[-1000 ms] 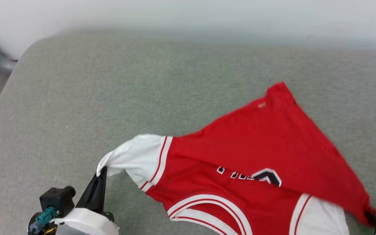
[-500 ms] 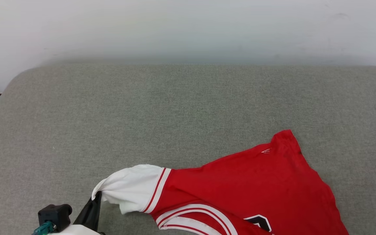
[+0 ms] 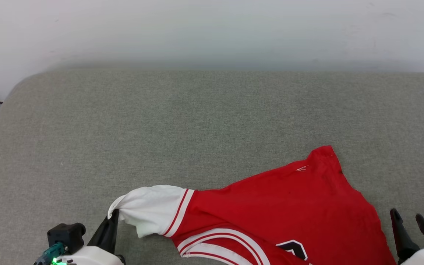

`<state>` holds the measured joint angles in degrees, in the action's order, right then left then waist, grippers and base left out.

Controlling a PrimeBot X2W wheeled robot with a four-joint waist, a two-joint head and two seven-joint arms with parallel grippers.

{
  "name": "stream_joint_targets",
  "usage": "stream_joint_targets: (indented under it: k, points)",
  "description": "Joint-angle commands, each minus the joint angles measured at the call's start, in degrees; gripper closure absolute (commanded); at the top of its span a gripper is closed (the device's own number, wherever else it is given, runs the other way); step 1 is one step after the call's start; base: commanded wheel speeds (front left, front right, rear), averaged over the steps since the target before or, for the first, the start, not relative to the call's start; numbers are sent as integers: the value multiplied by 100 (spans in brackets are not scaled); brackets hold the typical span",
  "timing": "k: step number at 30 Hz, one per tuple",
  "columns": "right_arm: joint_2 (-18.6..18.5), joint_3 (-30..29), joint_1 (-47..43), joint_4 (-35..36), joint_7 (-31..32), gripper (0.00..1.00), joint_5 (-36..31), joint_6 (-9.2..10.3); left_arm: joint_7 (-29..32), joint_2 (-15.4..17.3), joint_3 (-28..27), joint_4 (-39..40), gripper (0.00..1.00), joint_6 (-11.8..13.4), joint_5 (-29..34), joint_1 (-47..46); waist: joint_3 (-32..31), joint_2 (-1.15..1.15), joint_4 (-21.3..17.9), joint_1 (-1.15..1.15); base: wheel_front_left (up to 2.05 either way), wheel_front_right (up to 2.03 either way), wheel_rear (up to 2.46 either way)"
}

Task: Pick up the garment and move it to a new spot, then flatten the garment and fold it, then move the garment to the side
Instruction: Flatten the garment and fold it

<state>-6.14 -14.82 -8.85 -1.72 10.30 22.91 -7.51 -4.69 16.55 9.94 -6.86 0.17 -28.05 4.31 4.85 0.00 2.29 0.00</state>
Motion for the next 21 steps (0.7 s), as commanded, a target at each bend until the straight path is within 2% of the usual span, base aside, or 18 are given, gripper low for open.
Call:
stream_joint_targets:
  k: [1,4,7,11,17,21]
  points:
    - [-74,109,211,-84,-206,0,-3,4,-39,-24,21,15,100,-11,-21,-110,42,0,51,0,0,0,0]
    - [-272,270,604,-309,-406,0,-70,4,-78,-74,77,36,100,-22,7,-261,130,0,134,0,0,0,0]
    - [-546,453,1031,-520,-222,0,-45,4,-98,-160,171,108,100,-1,71,-413,255,0,235,0,0,0,0]
    - [-986,644,1586,-780,690,0,172,4,-138,-235,271,159,100,-46,98,-658,473,0,401,0,0,0,0]
    - [-1651,1013,2267,-731,2269,0,479,4,-297,-392,430,100,100,-155,135,-1065,908,0,667,0,0,0,0]
    - [-2009,1221,2580,-642,2925,0,556,4,-408,-520,572,16,100,-261,166,-1386,1191,0,940,0,0,0,0]
